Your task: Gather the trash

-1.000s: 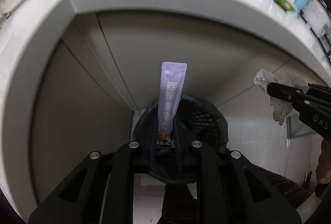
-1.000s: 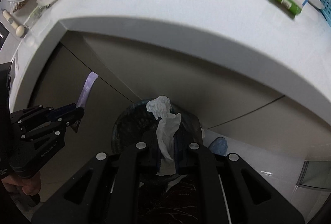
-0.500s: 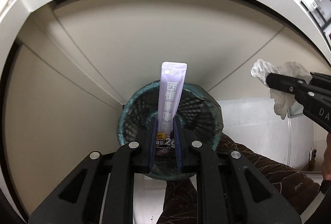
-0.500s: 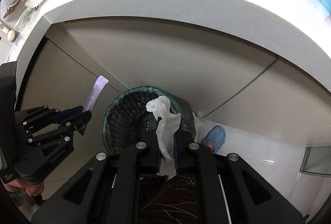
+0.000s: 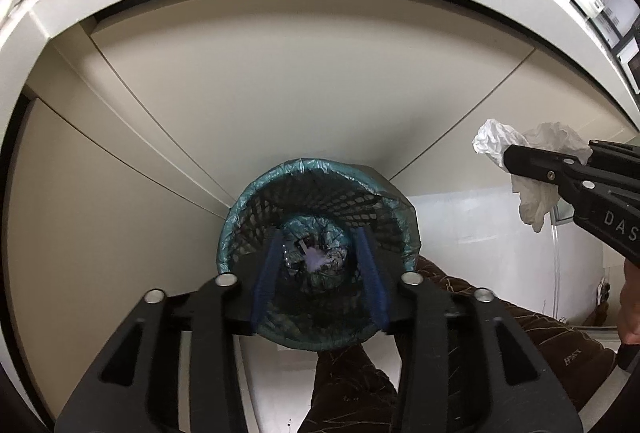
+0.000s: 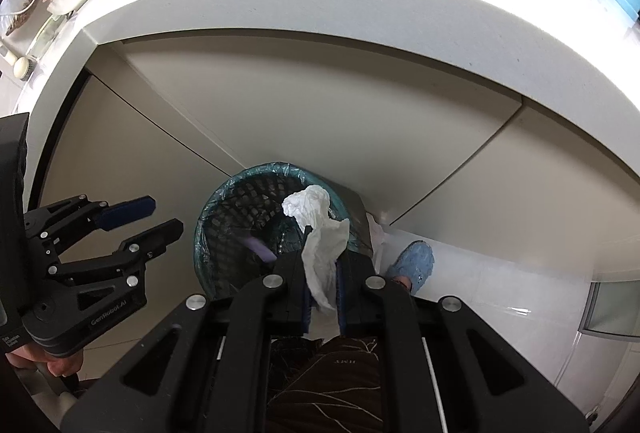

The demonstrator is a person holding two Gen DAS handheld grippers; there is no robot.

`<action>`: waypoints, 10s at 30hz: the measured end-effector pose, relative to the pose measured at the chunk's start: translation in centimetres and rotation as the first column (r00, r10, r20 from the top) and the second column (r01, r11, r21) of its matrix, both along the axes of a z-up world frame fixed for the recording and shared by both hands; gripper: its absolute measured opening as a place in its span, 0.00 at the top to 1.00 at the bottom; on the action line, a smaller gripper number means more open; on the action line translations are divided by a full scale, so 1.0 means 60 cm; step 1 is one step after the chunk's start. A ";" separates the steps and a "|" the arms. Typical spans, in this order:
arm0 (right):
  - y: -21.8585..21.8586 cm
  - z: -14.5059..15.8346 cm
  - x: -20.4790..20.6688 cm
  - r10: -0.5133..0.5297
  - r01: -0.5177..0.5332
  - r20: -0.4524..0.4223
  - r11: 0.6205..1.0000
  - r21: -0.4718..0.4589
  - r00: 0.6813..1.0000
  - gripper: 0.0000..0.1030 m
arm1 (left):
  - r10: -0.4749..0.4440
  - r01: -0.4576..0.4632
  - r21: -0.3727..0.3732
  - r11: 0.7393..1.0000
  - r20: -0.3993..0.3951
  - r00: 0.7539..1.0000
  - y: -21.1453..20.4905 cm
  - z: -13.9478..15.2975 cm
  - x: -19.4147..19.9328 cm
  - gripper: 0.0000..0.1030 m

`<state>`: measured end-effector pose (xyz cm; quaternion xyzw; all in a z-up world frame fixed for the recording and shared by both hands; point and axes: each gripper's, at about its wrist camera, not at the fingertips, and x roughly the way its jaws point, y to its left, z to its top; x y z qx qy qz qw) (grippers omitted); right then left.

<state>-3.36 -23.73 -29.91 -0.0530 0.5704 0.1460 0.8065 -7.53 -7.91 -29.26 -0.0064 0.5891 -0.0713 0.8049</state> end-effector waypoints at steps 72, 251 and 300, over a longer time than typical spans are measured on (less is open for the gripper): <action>0.069 -0.009 0.022 0.059 -0.059 0.024 0.998 -0.011 0.998 0.08 | 0.254 -0.255 -0.002 0.967 0.074 0.964 0.133 0.037 -0.027 0.06; -0.032 0.340 0.060 -0.191 0.186 0.244 0.982 0.045 0.951 0.54 | 0.186 -0.178 -0.059 0.982 0.224 0.957 0.008 0.361 0.082 0.62; 0.039 0.031 -0.029 -0.004 0.005 0.023 1.000 -0.016 1.000 0.54 | 0.107 -0.106 -0.012 0.994 0.082 0.991 0.024 0.052 -0.017 0.62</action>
